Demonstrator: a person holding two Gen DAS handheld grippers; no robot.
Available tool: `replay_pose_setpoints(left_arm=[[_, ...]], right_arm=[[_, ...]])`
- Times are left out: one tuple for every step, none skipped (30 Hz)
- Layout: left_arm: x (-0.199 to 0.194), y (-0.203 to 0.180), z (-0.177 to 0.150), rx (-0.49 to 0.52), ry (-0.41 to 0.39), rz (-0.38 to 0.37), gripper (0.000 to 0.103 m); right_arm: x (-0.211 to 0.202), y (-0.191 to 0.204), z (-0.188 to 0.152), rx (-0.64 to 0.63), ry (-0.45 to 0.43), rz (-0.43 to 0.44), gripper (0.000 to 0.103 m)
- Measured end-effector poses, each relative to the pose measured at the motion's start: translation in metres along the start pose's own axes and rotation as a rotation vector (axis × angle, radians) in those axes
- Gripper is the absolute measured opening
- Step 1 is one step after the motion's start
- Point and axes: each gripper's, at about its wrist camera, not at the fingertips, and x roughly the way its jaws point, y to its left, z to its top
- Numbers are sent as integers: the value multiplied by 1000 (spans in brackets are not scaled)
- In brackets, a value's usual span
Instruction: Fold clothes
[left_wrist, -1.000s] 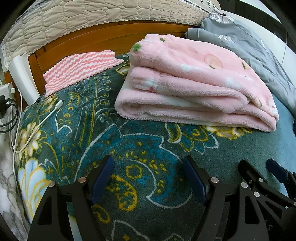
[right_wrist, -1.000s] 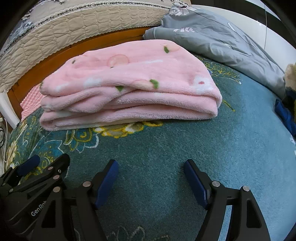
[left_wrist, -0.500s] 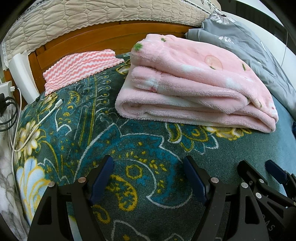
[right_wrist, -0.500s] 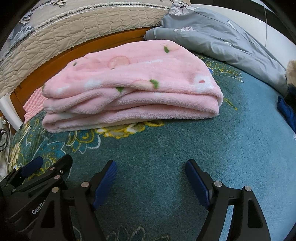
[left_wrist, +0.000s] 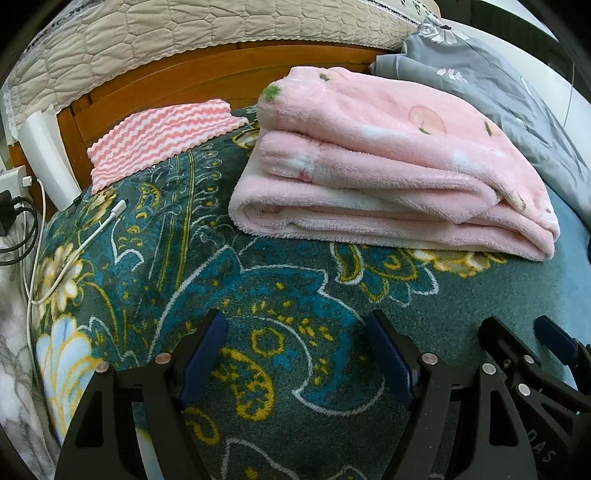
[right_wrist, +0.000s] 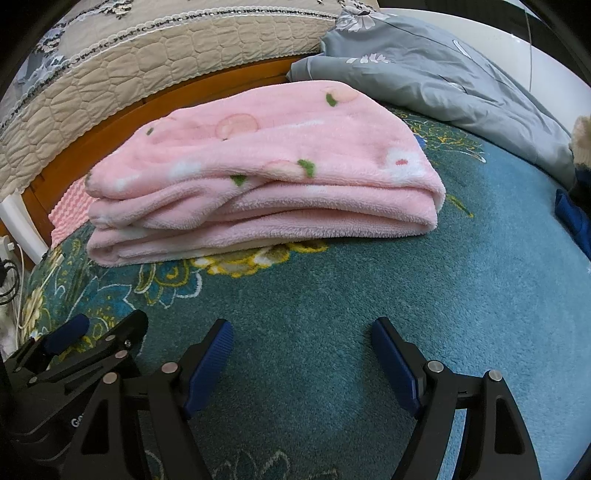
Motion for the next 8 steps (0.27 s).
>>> replay_pose_setpoints(left_arm=[[0,0,0,1,0,1,80],[0,0,0,3,0,3,80],[0,0,0,4,0,4,80],[1,0,1,5,0,6,80],[1,0,1,7,0,7,80],[1,0,1,6,0,6,80],[1,1,1,5,-1,4,80],[3,0,3,9,0,-1,80]], right_arm=[[0,-1,0,3,-1,6,82],[0,-2,0,6,-2,12,82],[0,-3,0,11,-4,26,85],[0,-4,-1,17,-6,42,85],[-1,-5,-1,23,-8,59,87],[-1,-7,-1,30,-10,76,89],[-1,-9,-1,40,-14,106,91],[-1,-12,-2,52,-17,139,95]])
